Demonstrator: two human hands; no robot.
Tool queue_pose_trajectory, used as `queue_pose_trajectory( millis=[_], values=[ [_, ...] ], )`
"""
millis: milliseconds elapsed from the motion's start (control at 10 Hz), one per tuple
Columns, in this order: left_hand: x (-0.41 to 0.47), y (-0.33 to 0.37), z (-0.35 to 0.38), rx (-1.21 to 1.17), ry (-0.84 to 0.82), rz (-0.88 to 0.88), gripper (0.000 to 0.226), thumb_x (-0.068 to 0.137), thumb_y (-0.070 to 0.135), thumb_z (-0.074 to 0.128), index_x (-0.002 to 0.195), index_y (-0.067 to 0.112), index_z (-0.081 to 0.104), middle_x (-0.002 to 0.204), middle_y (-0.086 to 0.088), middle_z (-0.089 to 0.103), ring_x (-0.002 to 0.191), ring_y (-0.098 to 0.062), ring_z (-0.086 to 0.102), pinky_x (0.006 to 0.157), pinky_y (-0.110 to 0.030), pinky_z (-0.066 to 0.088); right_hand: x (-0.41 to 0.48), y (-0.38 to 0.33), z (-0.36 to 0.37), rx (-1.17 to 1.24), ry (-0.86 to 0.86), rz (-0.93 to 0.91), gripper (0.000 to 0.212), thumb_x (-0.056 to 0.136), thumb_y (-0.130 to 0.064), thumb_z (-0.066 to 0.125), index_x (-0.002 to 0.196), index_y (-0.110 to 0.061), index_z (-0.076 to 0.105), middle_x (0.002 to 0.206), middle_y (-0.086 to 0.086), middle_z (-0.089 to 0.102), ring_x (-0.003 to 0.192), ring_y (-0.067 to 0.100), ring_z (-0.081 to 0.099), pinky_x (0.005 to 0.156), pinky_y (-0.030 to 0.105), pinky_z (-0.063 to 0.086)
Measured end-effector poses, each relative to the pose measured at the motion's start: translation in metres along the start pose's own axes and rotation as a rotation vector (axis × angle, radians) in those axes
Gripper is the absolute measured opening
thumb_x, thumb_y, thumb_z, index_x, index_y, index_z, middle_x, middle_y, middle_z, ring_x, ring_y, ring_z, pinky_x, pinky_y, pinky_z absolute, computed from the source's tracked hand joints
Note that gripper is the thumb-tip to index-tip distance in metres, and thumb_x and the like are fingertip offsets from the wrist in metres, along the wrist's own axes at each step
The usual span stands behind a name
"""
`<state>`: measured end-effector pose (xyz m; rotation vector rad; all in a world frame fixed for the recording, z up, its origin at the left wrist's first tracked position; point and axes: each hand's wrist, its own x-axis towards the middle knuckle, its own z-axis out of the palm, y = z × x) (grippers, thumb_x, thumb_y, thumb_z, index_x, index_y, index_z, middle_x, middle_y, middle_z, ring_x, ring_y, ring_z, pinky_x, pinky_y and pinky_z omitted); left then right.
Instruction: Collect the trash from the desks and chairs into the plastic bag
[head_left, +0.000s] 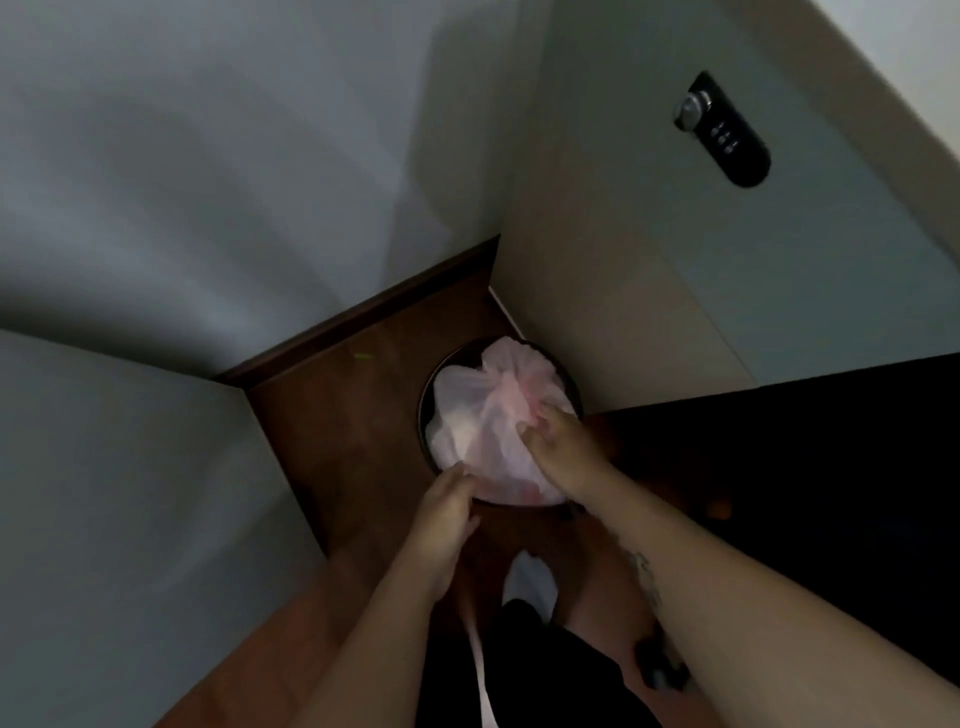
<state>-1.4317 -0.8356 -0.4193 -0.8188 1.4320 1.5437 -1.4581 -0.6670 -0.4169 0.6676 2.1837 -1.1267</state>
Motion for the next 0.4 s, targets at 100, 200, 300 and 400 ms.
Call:
queue_pose_trajectory(
  millis=[100, 200, 300, 400],
  values=[
    [0.011, 0.006, -0.002, 0.107, 0.009, 0.001, 0.028, 0.097, 0.032, 0.05, 0.124, 0.033, 0.057, 0.133, 0.005, 0.056, 0.122, -0.014, 0.051, 0.106, -0.038, 0.041, 0.009, 0.012, 0.008, -0.143, -0.098, 0.067, 0.053, 0.101, -0.03, 0.041, 0.149, -0.01, 0.03, 0.155, 0.011, 0.03, 0.139, 0.027, 0.033, 0.109, 0.028, 0.029],
    [0.006, 0.02, -0.007, 0.273, 0.04, 0.038, 0.04, 0.096, 0.033, 0.051, 0.135, 0.026, 0.052, 0.133, 0.003, 0.056, 0.117, -0.015, 0.053, 0.102, -0.034, 0.043, 0.0, 0.007, 0.004, -0.264, -0.133, 0.102, 0.053, 0.102, -0.031, 0.039, 0.15, -0.012, 0.029, 0.156, 0.012, 0.029, 0.139, 0.028, 0.033, 0.111, 0.031, 0.03],
    [-0.016, 0.046, -0.014, 0.468, 0.047, 0.129, 0.029, 0.098, 0.028, 0.049, 0.126, 0.024, 0.055, 0.116, 0.012, 0.056, 0.105, -0.008, 0.053, 0.086, -0.021, 0.044, -0.018, -0.023, -0.012, -0.321, -0.158, 0.065, 0.049, 0.102, -0.028, 0.038, 0.148, -0.012, 0.032, 0.152, 0.014, 0.036, 0.134, 0.03, 0.04, 0.107, 0.032, 0.036],
    [-0.063, 0.082, -0.017, 0.589, 0.112, 0.263, 0.026, 0.099, 0.025, 0.048, 0.124, 0.021, 0.055, 0.115, 0.011, 0.056, 0.106, -0.013, 0.053, 0.075, -0.018, 0.043, -0.041, -0.065, -0.036, -0.32, -0.085, 0.003, 0.044, 0.101, -0.025, 0.037, 0.143, -0.012, 0.041, 0.142, 0.016, 0.048, 0.124, 0.03, 0.049, 0.103, 0.036, 0.041]
  ],
)
